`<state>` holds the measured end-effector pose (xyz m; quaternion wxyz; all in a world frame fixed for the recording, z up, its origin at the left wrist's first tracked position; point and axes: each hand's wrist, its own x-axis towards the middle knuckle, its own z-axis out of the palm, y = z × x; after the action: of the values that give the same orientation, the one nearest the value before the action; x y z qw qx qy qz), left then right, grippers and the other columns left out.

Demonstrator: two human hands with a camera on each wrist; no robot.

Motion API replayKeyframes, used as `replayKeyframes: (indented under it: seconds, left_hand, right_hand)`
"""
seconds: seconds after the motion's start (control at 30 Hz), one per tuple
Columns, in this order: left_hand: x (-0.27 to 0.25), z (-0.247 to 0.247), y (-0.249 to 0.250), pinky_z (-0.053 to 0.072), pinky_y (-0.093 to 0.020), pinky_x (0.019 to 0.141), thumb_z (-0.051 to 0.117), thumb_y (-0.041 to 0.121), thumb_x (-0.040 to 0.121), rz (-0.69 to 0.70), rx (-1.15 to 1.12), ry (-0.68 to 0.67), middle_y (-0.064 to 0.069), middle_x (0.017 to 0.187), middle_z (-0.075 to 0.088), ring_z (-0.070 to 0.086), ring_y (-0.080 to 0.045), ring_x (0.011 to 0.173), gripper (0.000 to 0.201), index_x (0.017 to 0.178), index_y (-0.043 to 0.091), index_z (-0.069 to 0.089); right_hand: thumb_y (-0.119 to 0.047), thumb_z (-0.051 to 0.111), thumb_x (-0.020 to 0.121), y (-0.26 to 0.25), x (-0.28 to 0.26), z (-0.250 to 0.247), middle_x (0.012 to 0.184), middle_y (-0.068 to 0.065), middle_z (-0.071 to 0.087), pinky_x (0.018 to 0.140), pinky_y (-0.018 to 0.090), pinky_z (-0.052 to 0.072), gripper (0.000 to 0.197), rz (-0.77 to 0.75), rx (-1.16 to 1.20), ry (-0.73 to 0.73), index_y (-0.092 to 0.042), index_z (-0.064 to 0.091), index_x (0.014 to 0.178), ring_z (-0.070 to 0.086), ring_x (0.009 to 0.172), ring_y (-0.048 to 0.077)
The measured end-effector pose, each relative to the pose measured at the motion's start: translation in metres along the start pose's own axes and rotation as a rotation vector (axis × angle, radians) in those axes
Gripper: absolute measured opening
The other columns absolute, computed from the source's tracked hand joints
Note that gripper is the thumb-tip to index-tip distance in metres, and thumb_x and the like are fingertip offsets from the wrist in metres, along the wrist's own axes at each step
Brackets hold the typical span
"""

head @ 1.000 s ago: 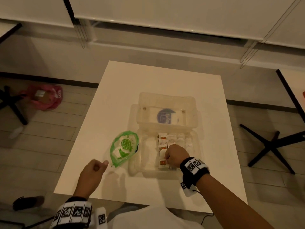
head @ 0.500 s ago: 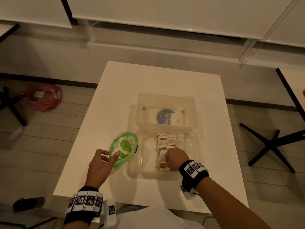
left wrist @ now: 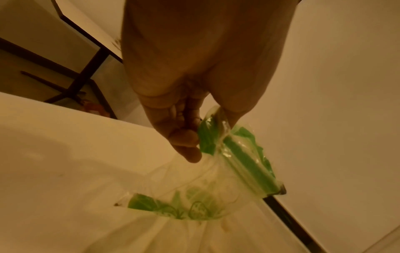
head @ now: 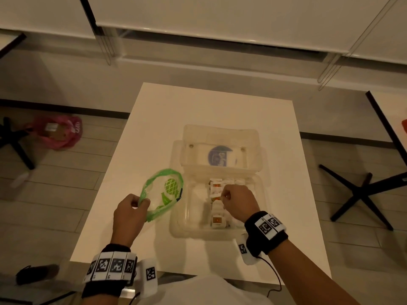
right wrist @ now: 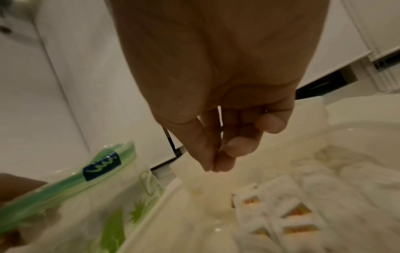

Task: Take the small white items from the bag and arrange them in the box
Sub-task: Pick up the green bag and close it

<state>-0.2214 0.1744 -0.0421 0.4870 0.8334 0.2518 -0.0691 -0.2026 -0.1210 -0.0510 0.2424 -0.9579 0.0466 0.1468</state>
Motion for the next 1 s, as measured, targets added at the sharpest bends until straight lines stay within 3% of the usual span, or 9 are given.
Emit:
replayKeyframes:
  seconds: [0.23, 0.33, 0.43, 0.53, 0.63, 0.77, 0.83, 0.93, 1.0]
  left_hand:
    - [-0.03, -0.017, 0.06, 0.047, -0.033, 0.059, 0.064, 0.008, 0.087, 0.182, -0.031, 0.027, -0.005, 0.074, 0.062, 0.059, -0.012, 0.055, 0.016, 0.074, 0.005, 0.057]
    - [-0.042, -0.023, 0.078, 0.046, -0.02, 0.051, 0.062, 0.002, 0.09, 0.276, -0.119, -0.065, -0.01, 0.072, 0.06, 0.053, -0.005, 0.05, 0.017, 0.075, 0.001, 0.053]
    - [-0.05, -0.028, 0.087, 0.043, -0.012, 0.052, 0.063, 0.002, 0.092, 0.36, -0.214, -0.135, -0.01, 0.067, 0.061, 0.057, -0.008, 0.056, 0.017, 0.078, 0.0, 0.056]
    - [-0.048, -0.033, 0.083, 0.047, -0.018, 0.068, 0.074, 0.029, 0.086, 0.431, -0.295, -0.24, 0.0, 0.075, 0.064, 0.06, -0.014, 0.075, 0.021, 0.083, 0.012, 0.061]
    - [-0.044, -0.041, 0.075, 0.045, -0.039, 0.099, 0.083, 0.062, 0.064, 0.479, -0.396, -0.45, 0.005, 0.128, 0.061, 0.057, -0.019, 0.123, 0.078, 0.126, 0.021, 0.057]
    - [-0.04, -0.038, 0.077, 0.033, -0.035, 0.113, 0.098, 0.05, 0.041, 0.518, -0.119, -0.532, 0.021, 0.158, 0.029, 0.03, -0.006, 0.146, 0.133, 0.151, 0.048, 0.024]
    - [-0.042, -0.026, 0.085, 0.042, -0.028, 0.106, 0.102, 0.033, 0.046, 0.521, -0.08, -0.492, 0.024, 0.147, 0.042, 0.042, -0.001, 0.137, 0.126, 0.146, 0.054, 0.027]
    - [-0.041, -0.007, 0.095, 0.053, -0.017, 0.087, 0.084, 0.007, 0.078, 0.603, -0.16, -0.345, 0.028, 0.12, 0.064, 0.062, 0.001, 0.111, 0.08, 0.132, 0.053, 0.046]
    - [-0.041, -0.004, 0.097, 0.057, -0.03, 0.089, 0.075, -0.001, 0.085, 0.585, -0.155, -0.348, 0.016, 0.108, 0.07, 0.068, -0.007, 0.1, 0.071, 0.116, 0.059, 0.054]
  right_hand:
    - [-0.026, 0.069, 0.087, -0.063, -0.037, -0.031, 0.114, -0.009, 0.046, 0.077, 0.023, 0.052, 0.071, -0.469, 0.307, 0.035, -0.054, 0.035, 0.143, 0.058, 0.077, 0.008]
    - [-0.031, 0.071, 0.085, -0.083, -0.046, -0.03, 0.144, -0.002, 0.028, 0.081, 0.032, 0.055, 0.06, -0.601, 0.161, 0.106, -0.052, 0.046, 0.135, 0.057, 0.098, 0.015]
    - [-0.026, 0.067, 0.086, -0.09, -0.048, -0.027, 0.147, 0.008, 0.032, 0.072, 0.037, 0.057, 0.02, -0.686, 0.192, 0.295, -0.023, 0.068, 0.105, 0.056, 0.106, 0.023]
    - [-0.019, 0.071, 0.082, -0.088, -0.049, -0.023, 0.142, 0.011, 0.042, 0.073, 0.036, 0.055, 0.012, -0.694, 0.202, 0.398, -0.014, 0.068, 0.093, 0.056, 0.108, 0.026]
    - [-0.019, 0.076, 0.08, -0.089, -0.052, -0.027, 0.128, 0.003, 0.047, 0.076, 0.026, 0.049, 0.014, -0.626, 0.316, 0.414, -0.015, 0.066, 0.089, 0.055, 0.107, 0.019]
    - [-0.032, 0.079, 0.078, -0.091, -0.051, -0.044, 0.106, -0.001, 0.057, 0.072, 0.016, 0.041, 0.02, -0.436, 0.578, 0.262, -0.021, 0.063, 0.084, 0.058, 0.093, 0.009]
    - [-0.044, 0.074, 0.08, -0.094, -0.051, -0.054, 0.09, -0.002, 0.06, 0.068, 0.017, 0.039, 0.028, -0.423, 0.589, 0.189, -0.018, 0.063, 0.082, 0.056, 0.082, 0.011]
    - [-0.058, 0.061, 0.083, -0.096, -0.053, -0.066, 0.086, -0.004, 0.051, 0.068, 0.026, 0.045, 0.039, -0.433, 0.447, 0.198, -0.019, 0.062, 0.082, 0.051, 0.079, 0.01]
    - [-0.053, 0.063, 0.085, -0.093, -0.051, -0.074, 0.094, -0.004, 0.045, 0.073, 0.022, 0.045, 0.034, -0.408, 0.375, 0.336, -0.019, 0.062, 0.086, 0.05, 0.085, 0.01]
